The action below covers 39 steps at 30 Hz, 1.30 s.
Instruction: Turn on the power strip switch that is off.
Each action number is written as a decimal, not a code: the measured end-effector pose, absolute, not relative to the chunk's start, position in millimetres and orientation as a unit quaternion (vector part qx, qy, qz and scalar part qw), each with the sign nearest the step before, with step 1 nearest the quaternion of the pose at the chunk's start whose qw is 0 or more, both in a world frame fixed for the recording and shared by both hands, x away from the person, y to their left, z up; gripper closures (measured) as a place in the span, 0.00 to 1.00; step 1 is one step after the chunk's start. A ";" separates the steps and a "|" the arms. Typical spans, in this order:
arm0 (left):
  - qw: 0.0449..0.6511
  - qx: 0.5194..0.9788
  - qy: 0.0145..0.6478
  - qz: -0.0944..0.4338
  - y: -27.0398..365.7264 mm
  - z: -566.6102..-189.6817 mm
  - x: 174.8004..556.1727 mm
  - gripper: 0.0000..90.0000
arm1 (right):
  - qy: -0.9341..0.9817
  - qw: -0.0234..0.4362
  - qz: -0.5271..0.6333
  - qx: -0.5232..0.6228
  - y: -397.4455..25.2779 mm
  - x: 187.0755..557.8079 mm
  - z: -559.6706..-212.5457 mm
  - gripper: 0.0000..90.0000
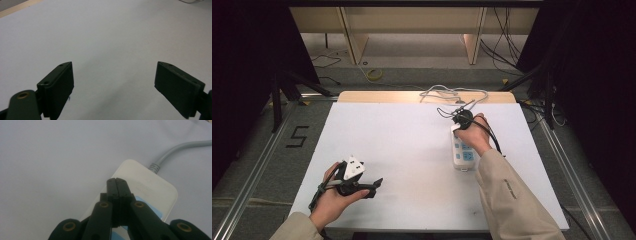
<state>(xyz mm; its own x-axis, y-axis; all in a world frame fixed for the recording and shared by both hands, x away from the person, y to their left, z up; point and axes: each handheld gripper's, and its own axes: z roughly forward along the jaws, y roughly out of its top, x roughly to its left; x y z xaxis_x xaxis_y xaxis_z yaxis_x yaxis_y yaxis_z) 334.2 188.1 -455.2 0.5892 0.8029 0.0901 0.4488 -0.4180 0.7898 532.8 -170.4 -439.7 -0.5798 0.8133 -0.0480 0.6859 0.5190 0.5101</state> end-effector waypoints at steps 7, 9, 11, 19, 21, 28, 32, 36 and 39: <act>0.373 0.810 0.387 0.235 187.8 -455.4 334.4 0.17 | 0.859 0.140 0.225 0.439 -170.1 532.7 -440.4 1.00; 0.373 0.810 0.387 0.234 187.4 -455.4 334.2 0.17 | 0.859 0.141 0.225 0.438 -169.9 532.7 -440.7 1.00; 0.374 0.810 0.387 0.234 187.2 -455.5 334.0 0.17 | 0.858 0.140 0.224 0.441 -169.6 532.5 -441.1 1.00; 0.374 0.808 0.389 0.234 187.5 -455.7 334.7 0.17 | 0.856 0.141 0.226 0.443 -170.6 532.4 -441.2 1.00; 0.374 0.810 0.387 0.234 187.5 -455.4 334.3 0.17 | 0.856 0.141 0.225 0.443 -170.3 532.1 -441.1 1.00; 0.376 0.808 0.389 0.234 187.9 -455.7 334.5 0.17 | 0.856 0.147 0.223 0.443 -169.0 531.0 -441.1 1.00; 0.375 0.808 0.389 0.233 187.9 -455.8 334.6 0.17 | 0.854 0.147 0.227 0.443 -170.3 530.7 -440.3 1.00; 0.375 0.809 0.389 0.233 188.0 -455.9 334.9 0.17 | 0.849 0.153 0.242 0.445 -173.7 528.3 -440.2 1.00; 0.375 0.808 0.389 0.233 187.7 -455.8 334.8 0.17 | 0.847 0.154 0.245 0.446 -176.1 527.6 -439.3 1.00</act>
